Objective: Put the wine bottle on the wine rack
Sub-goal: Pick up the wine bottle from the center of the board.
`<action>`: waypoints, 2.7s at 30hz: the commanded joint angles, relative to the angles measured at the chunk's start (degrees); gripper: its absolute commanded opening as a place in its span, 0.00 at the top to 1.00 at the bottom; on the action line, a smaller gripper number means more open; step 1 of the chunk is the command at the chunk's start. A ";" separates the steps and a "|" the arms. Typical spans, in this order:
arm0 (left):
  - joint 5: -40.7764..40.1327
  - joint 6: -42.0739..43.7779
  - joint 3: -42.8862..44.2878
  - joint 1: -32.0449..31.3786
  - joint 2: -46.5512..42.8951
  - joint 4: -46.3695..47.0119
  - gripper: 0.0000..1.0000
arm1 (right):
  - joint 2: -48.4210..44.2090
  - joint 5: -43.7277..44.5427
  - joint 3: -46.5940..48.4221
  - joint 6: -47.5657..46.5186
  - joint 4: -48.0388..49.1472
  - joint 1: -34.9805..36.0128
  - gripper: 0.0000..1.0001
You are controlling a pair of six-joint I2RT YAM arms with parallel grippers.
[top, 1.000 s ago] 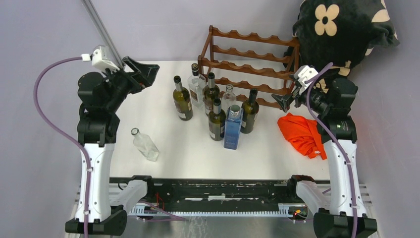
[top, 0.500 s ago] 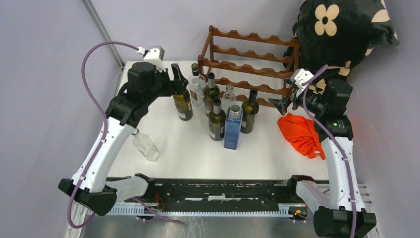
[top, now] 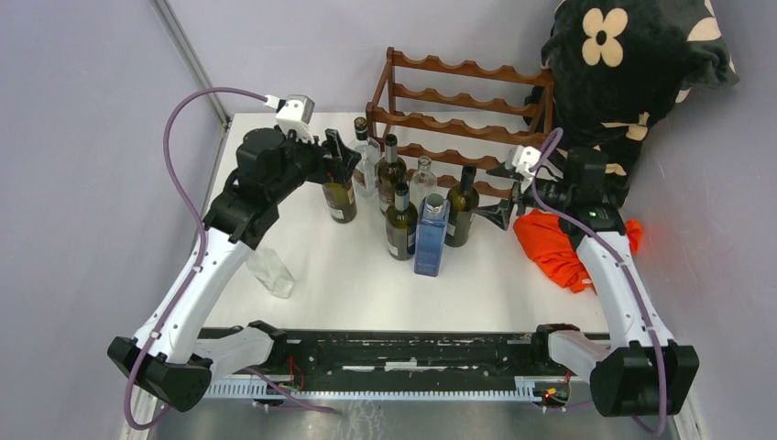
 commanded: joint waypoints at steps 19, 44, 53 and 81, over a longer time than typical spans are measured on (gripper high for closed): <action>9.22 -7.05 -2.29 -0.08 -3.77 14.80 0.07 | 13.64 1.36 5.75 8.15 14.45 9.02 0.64; 13.56 1.63 7.06 -16.59 7.80 26.19 0.07 | 2.42 6.64 19.33 48.33 24.95 -12.33 1.00; 17.49 2.33 17.28 -20.05 22.62 28.29 0.02 | 8.63 2.92 29.55 72.04 38.65 -18.96 1.00; 41.45 4.99 28.79 -17.57 45.11 46.95 0.00 | 13.42 -0.99 35.08 87.18 47.81 -19.46 1.00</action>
